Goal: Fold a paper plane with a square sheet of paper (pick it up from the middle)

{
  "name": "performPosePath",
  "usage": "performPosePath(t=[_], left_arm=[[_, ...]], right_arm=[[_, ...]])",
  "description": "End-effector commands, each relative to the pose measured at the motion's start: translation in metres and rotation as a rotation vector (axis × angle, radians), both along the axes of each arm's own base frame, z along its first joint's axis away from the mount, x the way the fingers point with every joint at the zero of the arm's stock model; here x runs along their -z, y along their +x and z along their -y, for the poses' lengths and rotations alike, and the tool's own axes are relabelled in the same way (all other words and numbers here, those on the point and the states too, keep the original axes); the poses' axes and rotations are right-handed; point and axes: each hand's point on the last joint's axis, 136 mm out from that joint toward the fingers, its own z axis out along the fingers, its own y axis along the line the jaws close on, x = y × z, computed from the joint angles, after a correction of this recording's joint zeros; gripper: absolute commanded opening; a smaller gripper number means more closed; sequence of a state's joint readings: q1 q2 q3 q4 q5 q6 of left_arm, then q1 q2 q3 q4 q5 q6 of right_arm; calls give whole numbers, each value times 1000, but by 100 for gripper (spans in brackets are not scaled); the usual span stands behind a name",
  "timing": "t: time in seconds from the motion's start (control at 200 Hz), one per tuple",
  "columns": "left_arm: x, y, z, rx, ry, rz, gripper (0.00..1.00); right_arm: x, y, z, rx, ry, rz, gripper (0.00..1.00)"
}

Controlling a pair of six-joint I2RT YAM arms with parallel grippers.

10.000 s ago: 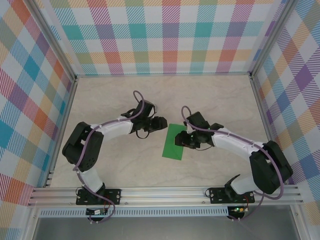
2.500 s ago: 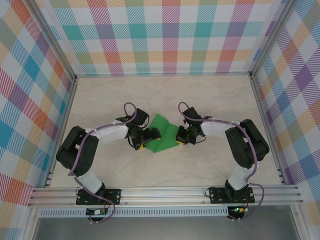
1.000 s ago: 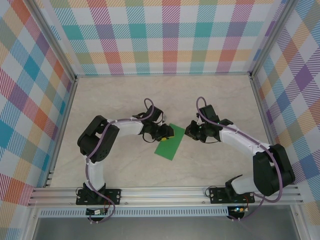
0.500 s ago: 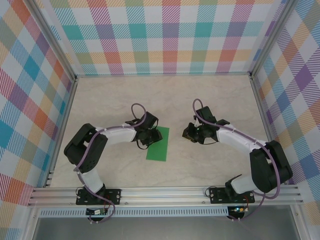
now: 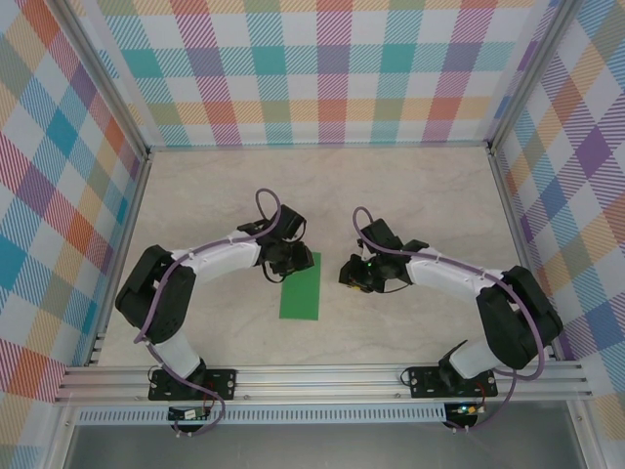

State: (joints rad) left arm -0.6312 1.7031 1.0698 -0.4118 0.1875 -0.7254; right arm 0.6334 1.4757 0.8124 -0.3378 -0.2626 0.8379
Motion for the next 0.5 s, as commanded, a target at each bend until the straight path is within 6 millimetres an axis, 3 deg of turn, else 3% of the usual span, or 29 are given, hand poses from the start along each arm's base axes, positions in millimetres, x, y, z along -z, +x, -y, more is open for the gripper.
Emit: performPosePath(t=[0.0,0.265,0.495], left_arm=[[21,-14,-6,107,54,-87,28],[43,-3,2,102,58,-118,24],[68,20,-32,-101,127,-132,23]], right_arm=[[-1,2,-2,10,1,2,27],[-2,2,-6,6,10,-2,28],[-3,-1,-15,-18,25,1,28]])
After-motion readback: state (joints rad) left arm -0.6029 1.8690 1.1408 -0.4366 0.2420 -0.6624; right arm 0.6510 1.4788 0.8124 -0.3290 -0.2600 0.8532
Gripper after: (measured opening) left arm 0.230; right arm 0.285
